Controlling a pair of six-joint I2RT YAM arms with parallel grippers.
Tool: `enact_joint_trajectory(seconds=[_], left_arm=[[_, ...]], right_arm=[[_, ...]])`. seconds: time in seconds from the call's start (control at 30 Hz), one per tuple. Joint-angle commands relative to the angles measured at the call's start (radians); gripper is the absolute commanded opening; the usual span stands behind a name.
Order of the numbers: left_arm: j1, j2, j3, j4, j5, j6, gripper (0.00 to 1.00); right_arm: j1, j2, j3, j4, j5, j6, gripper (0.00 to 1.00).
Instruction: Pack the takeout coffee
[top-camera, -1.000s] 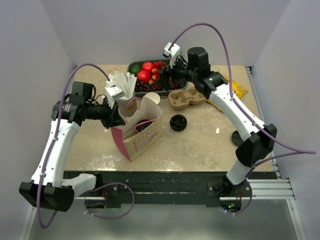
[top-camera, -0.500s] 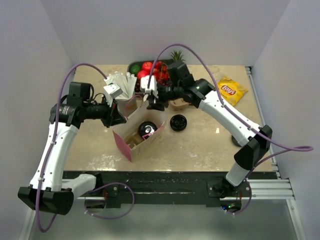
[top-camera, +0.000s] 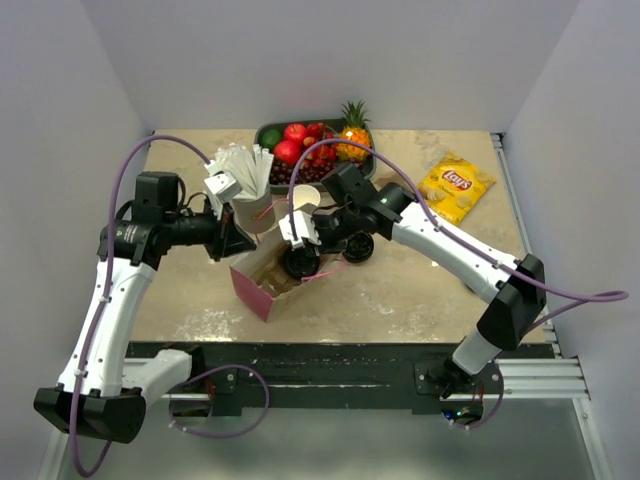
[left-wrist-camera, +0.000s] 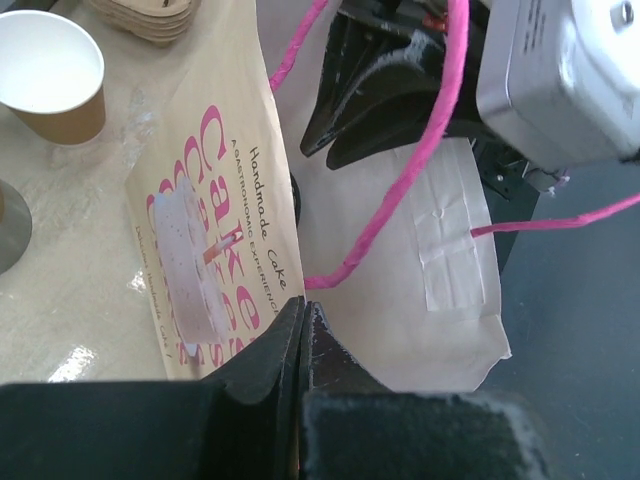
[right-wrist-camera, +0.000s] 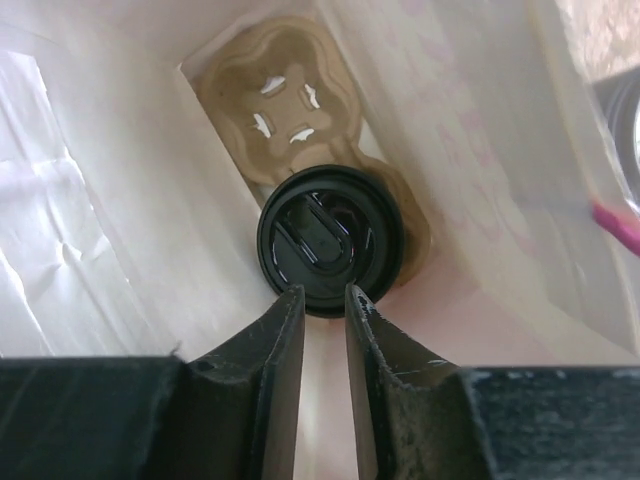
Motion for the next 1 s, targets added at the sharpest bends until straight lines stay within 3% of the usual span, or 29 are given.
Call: enact_joint_trajectory(seconds=[0.0,0.13,0.37,0.73,0.97], left_arm=[[-0.005,-0.003,-0.01,0.072,0.041,-0.032,0.0],[-0.005,0.017,-0.017,0.081,0.051,-0.042,0.0],[-0.005,0.036,-0.021,0.098,0.05,-0.042,0.0],[-0.005,0.057,-0.017,0.097,0.034,-0.02,0.0],[-0.004,0.092,-0.009,0.109,0.007,-0.042,0.0]], right_arm=[[0.03,0.007,-0.029,0.064,0.066,-0.094,0.23],[0.049,0.031,-0.066,0.156,0.09,-0.116,0.12],[0.05,0.12,-0.009,0.162,0.097,-0.133,0.11],[0.058,0.2,-0.012,0.242,0.235,-0.142,0.1],[0.063,0.306,0.049,0.197,0.277,-0.162,0.12]])
